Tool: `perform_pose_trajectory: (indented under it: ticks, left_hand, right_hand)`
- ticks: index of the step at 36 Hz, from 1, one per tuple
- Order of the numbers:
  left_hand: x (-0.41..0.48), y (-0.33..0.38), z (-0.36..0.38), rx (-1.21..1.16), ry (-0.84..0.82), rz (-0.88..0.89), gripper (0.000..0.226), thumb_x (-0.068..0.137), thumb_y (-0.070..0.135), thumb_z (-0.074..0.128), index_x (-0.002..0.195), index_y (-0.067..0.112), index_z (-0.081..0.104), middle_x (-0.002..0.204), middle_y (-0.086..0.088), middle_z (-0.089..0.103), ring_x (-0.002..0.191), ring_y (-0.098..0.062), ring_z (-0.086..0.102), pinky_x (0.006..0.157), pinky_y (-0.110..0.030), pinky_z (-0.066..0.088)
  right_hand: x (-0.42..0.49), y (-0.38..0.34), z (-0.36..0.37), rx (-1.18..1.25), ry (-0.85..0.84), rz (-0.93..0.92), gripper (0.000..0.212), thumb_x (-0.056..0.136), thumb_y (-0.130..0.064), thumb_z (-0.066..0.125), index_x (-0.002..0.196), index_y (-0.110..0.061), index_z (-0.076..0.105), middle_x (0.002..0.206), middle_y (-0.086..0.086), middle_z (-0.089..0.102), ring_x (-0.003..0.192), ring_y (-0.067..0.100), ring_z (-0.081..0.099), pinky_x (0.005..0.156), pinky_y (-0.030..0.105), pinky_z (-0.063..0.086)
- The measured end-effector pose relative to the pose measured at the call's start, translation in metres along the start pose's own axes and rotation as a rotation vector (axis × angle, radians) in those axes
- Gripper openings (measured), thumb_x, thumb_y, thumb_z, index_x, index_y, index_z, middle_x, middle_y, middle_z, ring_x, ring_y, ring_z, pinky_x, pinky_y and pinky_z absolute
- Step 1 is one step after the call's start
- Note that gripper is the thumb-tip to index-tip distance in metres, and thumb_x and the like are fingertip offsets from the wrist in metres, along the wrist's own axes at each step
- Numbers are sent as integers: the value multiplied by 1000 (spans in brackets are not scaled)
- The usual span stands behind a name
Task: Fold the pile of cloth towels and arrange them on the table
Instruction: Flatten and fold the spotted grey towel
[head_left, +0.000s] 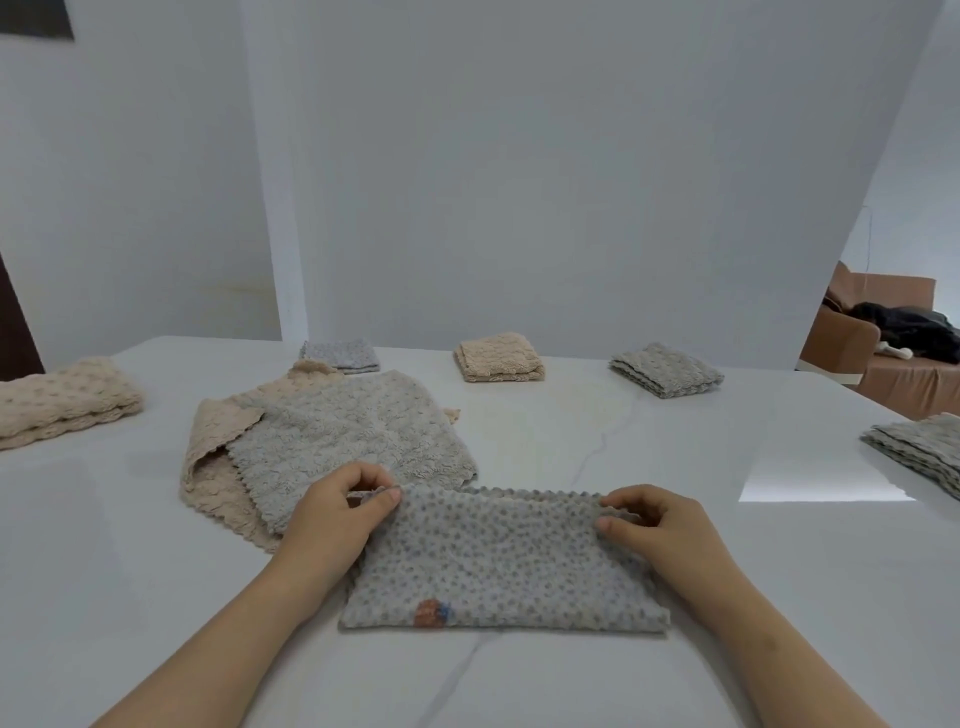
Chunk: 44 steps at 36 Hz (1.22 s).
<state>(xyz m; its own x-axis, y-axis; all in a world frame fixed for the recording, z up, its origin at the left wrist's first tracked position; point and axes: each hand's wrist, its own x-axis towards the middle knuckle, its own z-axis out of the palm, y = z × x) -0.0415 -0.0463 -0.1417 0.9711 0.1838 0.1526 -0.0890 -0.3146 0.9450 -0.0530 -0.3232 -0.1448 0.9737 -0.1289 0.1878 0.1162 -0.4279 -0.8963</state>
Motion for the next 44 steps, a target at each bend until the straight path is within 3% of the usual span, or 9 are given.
perform_pose_trajectory:
  ticks: [5, 22, 26, 32, 34, 38, 40, 42, 44]
  left_hand:
    - [-1, 0, 2, 86, 33, 5, 13, 83, 14, 66, 72, 19, 62, 71, 4, 60, 66, -9, 52, 56, -24, 35]
    - [5, -4, 3, 128, 114, 34, 16, 84, 13, 64, 72, 22, 61, 76, 9, 61, 74, -5, 53, 60, -20, 37]
    - [6, -7, 3, 205, 136, 68, 24, 86, 9, 60, 70, 27, 56, 76, 15, 57, 73, 3, 48, 59, -12, 33]
    - [8, -8, 3, 395, 96, 176, 21, 90, 6, 53, 84, 27, 52, 95, 4, 54, 87, -11, 50, 62, -17, 29]
    - [4, -6, 0, 535, 53, 233, 15, 91, 10, 50, 95, 24, 55, 114, 2, 48, 94, -12, 50, 73, -19, 31]
    - [-8, 1, 1, 904, 98, 514, 23, 75, 22, 71, 99, 20, 67, 125, -9, 57, 101, -33, 61, 75, -42, 53]
    - [-17, 12, 6, 971, -106, 501, 45, 83, 47, 37, 116, 27, 61, 142, -5, 44, 124, -31, 49, 95, -45, 44]
    - [-22, 10, 15, 975, -352, 461, 84, 68, 58, -5, 139, 36, 34, 157, 9, 7, 145, -19, 6, 114, -36, 11]
    - [-28, 8, 23, 1008, -526, 405, 81, 68, 59, -9, 143, 43, 17, 156, 14, -8, 144, -12, -12, 114, -32, -7]
  right_hand:
    - [3, 1, 2, -219, -36, 11, 14, 79, -10, 69, 73, -22, 65, 79, -8, 67, 77, 6, 60, 66, 15, 43]
    - [26, 1, 20, -285, 22, 101, 13, 88, -26, 58, 76, -22, 55, 78, -6, 60, 70, 12, 53, 66, 30, 41]
    - [24, -2, 30, -463, 89, 147, 11, 90, -36, 52, 92, -26, 54, 90, -8, 60, 87, 17, 57, 70, 29, 39]
    - [18, -10, 26, -437, 24, 217, 54, 86, -51, 54, 128, -19, 44, 114, 0, 59, 109, 22, 55, 91, 34, 42]
    - [14, -14, 22, -539, -43, 255, 57, 82, -54, 57, 125, -18, 43, 117, 2, 58, 110, 22, 55, 90, 33, 41]
    - [9, -16, 16, -638, -125, 250, 34, 79, -48, 62, 82, -18, 48, 83, -3, 58, 86, 17, 58, 76, 31, 42]
    - [8, -14, 15, -600, -142, 227, 39, 81, -42, 62, 65, -16, 38, 65, -3, 49, 67, 14, 51, 63, 28, 36]
    - [6, -14, 14, -551, -113, 202, 38, 85, -36, 60, 63, -17, 35, 62, -3, 46, 63, 14, 47, 60, 29, 33]
    - [3, -13, 13, -504, -55, 181, 32, 89, -31, 55, 68, -15, 37, 68, -1, 48, 67, 16, 48, 63, 30, 34]
